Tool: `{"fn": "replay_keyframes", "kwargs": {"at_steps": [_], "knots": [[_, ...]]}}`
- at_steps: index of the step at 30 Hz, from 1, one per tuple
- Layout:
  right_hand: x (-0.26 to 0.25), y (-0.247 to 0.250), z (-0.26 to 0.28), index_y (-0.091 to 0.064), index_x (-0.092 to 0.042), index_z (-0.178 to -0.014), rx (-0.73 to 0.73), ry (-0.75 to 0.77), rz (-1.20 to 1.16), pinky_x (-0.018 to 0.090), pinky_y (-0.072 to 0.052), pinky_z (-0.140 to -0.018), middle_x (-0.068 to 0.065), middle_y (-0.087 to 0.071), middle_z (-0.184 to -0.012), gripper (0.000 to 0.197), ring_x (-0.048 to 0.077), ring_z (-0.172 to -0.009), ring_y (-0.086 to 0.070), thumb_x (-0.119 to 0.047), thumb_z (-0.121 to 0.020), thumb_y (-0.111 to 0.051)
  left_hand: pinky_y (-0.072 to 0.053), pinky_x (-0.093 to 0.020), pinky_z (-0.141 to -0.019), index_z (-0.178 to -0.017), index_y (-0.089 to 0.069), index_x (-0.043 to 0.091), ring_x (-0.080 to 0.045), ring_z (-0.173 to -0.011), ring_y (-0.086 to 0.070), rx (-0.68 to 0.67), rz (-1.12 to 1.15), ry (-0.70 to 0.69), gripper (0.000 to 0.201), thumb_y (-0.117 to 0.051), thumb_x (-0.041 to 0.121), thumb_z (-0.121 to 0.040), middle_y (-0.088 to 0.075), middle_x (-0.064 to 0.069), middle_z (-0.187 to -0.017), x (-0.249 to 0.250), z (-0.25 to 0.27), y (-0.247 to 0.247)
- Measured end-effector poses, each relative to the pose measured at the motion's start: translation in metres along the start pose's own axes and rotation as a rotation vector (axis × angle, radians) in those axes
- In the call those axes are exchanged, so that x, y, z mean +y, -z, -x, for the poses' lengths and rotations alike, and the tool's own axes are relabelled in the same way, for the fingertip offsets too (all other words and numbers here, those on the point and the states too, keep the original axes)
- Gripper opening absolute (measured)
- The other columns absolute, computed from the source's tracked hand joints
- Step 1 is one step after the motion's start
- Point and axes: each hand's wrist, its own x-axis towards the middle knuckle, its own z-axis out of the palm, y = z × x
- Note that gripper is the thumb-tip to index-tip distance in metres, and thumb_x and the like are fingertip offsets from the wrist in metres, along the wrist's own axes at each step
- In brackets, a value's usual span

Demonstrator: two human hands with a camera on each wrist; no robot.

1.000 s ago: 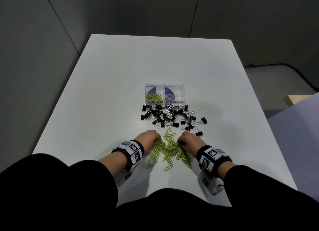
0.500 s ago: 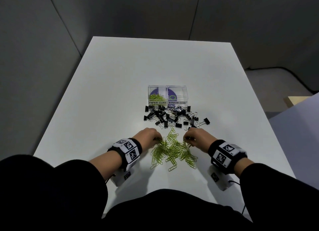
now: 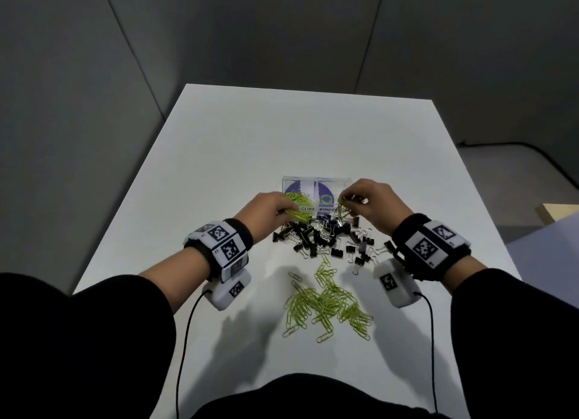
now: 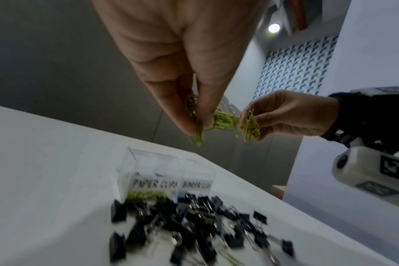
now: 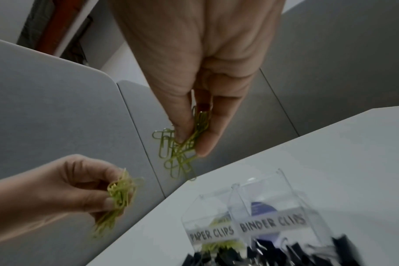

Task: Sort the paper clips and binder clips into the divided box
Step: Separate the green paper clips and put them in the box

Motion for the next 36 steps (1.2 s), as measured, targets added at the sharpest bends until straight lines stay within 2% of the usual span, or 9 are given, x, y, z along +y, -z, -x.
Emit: {"fn": "replay_keyframes", "kwargs": {"at_steps": [4,8,14,17,20,23,30,33,36], "knots": [[-0.011,-0.017,-0.041,-0.068,0.000,-0.102,0.114,-0.018,-0.041,0.022,-0.042,-0.077,0.016,-0.063,-0.105,0.017,0.017,-0.082,-0.055,-0.005,-0.090,-0.056,-0.046,-0.031,-0.088,-0.109,-0.069,0.008,-0.026,-0.094,-0.061,0.089,0.005,0.035,0.022,-0.059,0.008,-0.089,-0.066,-0.014,-0.104,-0.009,-0.023,0.022],[-0.015,-0.048,-0.080,-0.066,0.000,-0.106,0.131,-0.015,-0.015,0.029,-0.044,-0.087,0.017,-0.060,-0.110,0.021,0.027,-0.100,-0.057,-0.007,-0.092,-0.052,-0.047,-0.036,-0.088,-0.106,-0.070,0.008,-0.029,-0.093,-0.061,0.148,-0.020,0.089,0.022,-0.056,0.006,-0.090,-0.065,-0.015,-0.100,-0.022,-0.043,0.032],[-0.001,-0.083,-0.109,-0.060,-0.004,-0.119,-0.066,-0.047,0.060,0.034,-0.045,-0.096,0.015,-0.058,-0.122,0.029,0.029,-0.109,-0.057,-0.007,-0.093,-0.051,-0.047,-0.035,-0.087,-0.106,-0.070,0.009,-0.029,-0.094,-0.060,0.167,-0.026,0.162,0.022,-0.054,0.007,-0.091,-0.064,-0.015,-0.100,-0.042,-0.069,0.028],[0.005,-0.076,-0.104,-0.060,-0.005,-0.120,-0.062,-0.048,0.027,0.033,-0.043,-0.096,0.013,-0.060,-0.123,0.029,0.026,-0.110,-0.058,-0.009,-0.092,-0.051,-0.046,-0.035,-0.088,-0.108,-0.069,0.009,-0.029,-0.096,-0.059,0.138,-0.031,0.160,0.024,-0.052,0.007,-0.091,-0.063,-0.015,-0.103,-0.044,-0.080,0.022],[0.008,-0.060,-0.092,-0.063,-0.005,-0.110,0.010,-0.043,0.025,0.030,-0.046,-0.086,0.012,-0.062,-0.109,0.022,0.023,-0.093,-0.060,-0.010,-0.092,-0.052,-0.044,-0.034,-0.090,-0.113,-0.067,0.011,-0.027,-0.103,-0.057,0.076,-0.074,0.128,0.025,-0.050,0.011,-0.094,-0.062,-0.012,-0.110,-0.041,-0.095,0.011],[0.012,-0.047,-0.066,-0.065,-0.005,-0.100,-0.015,-0.044,0.016,0.031,-0.049,-0.082,0.010,-0.065,-0.099,0.016,0.017,-0.082,-0.054,-0.011,-0.092,-0.053,-0.043,-0.033,-0.092,-0.118,-0.064,0.011,-0.026,-0.108,-0.056,-0.042,-0.163,0.077,0.027,-0.048,0.015,-0.096,-0.059,-0.010,-0.117,-0.036,-0.109,-0.005],[0.034,-0.048,0.000,-0.064,-0.008,-0.104,-0.224,-0.092,0.146,0.023,-0.044,-0.079,0.006,-0.066,-0.104,0.018,0.021,-0.096,-0.061,-0.016,-0.093,-0.052,-0.042,-0.034,-0.096,-0.123,-0.060,0.011,-0.030,-0.115,-0.054,-0.230,-0.365,0.065,0.031,-0.043,0.008,-0.096,-0.057,-0.013,-0.126,-0.036,-0.124,-0.034],[0.043,-0.049,0.018,-0.064,-0.008,-0.106,-0.235,-0.140,0.149,0.023,-0.043,-0.082,0.006,-0.066,-0.110,0.020,0.022,-0.100,-0.061,-0.016,-0.094,-0.050,-0.043,-0.036,-0.100,-0.128,-0.055,0.015,-0.026,-0.121,-0.051,-0.228,-0.404,0.066,0.034,-0.041,0.012,-0.097,-0.053,-0.007,-0.134,-0.029,-0.122,-0.035],[0.049,-0.052,0.033,-0.063,-0.009,-0.108,-0.327,-0.144,0.223,0.029,-0.045,-0.084,0.008,-0.064,-0.111,0.023,0.023,-0.101,-0.060,-0.020,-0.094,-0.049,-0.046,-0.038,-0.093,-0.124,-0.058,0.019,-0.024,-0.118,-0.052,-0.155,-0.408,0.033,0.031,-0.041,0.020,-0.097,-0.053,-0.003,-0.130,-0.015,-0.106,-0.032]]}}
